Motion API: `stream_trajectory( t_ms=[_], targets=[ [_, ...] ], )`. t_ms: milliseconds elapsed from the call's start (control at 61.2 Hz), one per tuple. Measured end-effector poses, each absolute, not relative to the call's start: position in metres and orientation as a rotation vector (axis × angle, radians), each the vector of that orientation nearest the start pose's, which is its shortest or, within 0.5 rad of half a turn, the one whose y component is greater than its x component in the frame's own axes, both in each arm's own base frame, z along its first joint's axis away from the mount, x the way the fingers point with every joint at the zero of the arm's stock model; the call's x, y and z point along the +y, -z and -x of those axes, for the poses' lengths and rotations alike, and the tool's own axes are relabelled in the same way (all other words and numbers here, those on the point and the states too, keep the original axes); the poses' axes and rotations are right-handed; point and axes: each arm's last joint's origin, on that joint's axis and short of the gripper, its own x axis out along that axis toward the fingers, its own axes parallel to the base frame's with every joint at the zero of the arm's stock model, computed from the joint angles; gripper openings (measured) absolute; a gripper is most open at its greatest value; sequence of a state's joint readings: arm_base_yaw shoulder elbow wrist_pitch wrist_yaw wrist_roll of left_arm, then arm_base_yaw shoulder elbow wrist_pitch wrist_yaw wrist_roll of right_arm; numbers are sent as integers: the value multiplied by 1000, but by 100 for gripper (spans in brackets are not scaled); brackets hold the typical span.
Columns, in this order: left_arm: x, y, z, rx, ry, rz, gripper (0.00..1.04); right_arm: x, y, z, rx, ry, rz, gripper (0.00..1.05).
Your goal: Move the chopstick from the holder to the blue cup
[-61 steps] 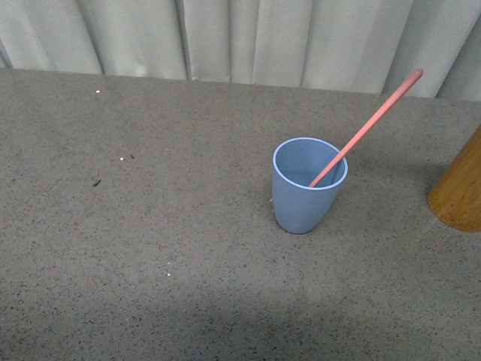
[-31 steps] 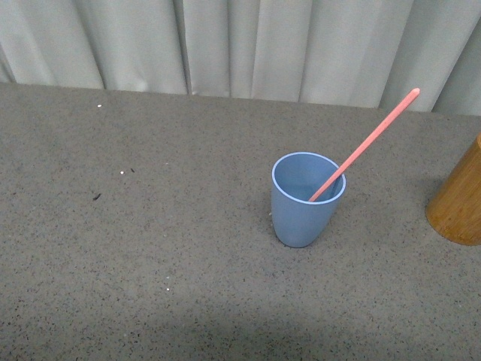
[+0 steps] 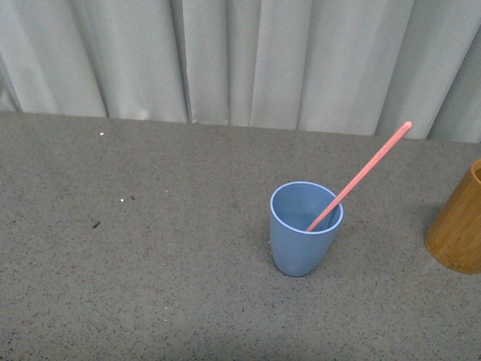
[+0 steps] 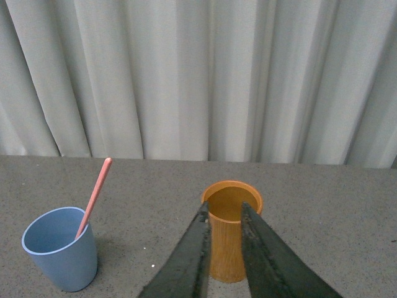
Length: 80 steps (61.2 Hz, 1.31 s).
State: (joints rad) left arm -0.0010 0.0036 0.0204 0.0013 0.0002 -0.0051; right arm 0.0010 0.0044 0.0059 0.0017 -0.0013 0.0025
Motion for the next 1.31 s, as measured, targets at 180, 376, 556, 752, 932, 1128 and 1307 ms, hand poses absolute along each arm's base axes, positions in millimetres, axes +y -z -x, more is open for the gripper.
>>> stream_trajectory(
  t_ms=[180,376,556,752,932,1128,1307],
  targets=[
    [0,-170,-97,-18,1,5,98,0,-165,-98,-3,-3,-2,58],
    [0,-170,-97,-18,1,5,98,0,-165,-98,-3,-3,-2,92],
    [0,-170,-97,-18,1,5,98,0,-165,-98,-3,-3,-3,95],
    [0,-170,-97,-18,1,5,98,0,-165,-98,-3,-2,-3,95],
    [0,-170,-97,-18,1,5,98,0,-165,-98,-3,-3,-3,95],
    [0,-170,-97,-18,1,5,98,0,-165,-98,-3,-3,-3,95],
    [0,-170,-97,-18,1,5,98,0,-165,-98,-3,-3,-3,95]
  ],
)
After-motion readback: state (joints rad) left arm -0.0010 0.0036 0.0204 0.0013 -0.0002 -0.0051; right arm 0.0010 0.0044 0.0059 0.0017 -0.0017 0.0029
